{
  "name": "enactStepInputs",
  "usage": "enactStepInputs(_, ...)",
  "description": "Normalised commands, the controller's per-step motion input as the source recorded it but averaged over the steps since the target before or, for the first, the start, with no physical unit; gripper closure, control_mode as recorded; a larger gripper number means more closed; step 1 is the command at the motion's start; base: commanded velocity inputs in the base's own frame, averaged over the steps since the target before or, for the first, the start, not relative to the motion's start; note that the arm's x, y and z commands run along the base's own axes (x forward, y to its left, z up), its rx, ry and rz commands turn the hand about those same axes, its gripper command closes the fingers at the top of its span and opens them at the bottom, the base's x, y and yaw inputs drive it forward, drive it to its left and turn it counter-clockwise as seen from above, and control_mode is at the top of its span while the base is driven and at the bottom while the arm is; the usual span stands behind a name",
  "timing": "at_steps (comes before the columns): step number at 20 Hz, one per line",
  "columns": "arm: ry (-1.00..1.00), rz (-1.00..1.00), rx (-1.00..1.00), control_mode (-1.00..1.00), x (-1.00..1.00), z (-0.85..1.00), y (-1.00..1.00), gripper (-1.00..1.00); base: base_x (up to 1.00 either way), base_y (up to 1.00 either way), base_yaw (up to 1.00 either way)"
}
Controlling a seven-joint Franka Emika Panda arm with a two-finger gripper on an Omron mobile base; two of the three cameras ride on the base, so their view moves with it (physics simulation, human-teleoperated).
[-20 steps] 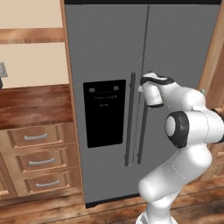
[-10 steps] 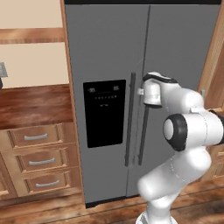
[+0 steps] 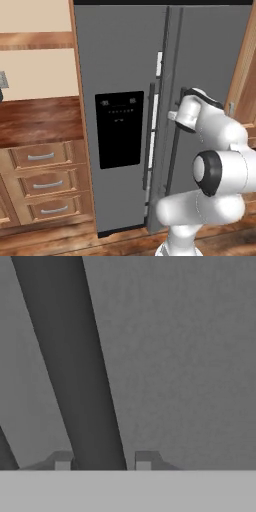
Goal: Retrieve the sausage and cheese from the fridge and place them on the cutting board on the counter.
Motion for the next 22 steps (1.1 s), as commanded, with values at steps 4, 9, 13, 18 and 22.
enactStepInputs(4, -0.07, 0.00, -0.13, -1.00, -0.87, 0.27, -1.00, 1.00, 0.00, 0.00, 0.00)
enactStepInputs(9, -0.03, 0.00, -0.15, -1.00, -0.82, 0.29, -1.00, 1.00, 0.00, 0.00, 0.00)
enactStepInputs(13, 0.00, 0.00, -0.18, -1.00, -0.61, 0.30, -0.99, 1.00, 0.00, 0.00, 0.00)
enactStepInputs(18, 0.02, 0.00, -0.18, -1.00, -0.43, 0.27, -0.92, 1.00, 0.00, 0.00, 0.00)
enactStepInputs(22, 0.12, 0.00, -0.20, -1.00, -0.15, 0.48, -0.32, -1.00, 0.00, 0.00, 0.00)
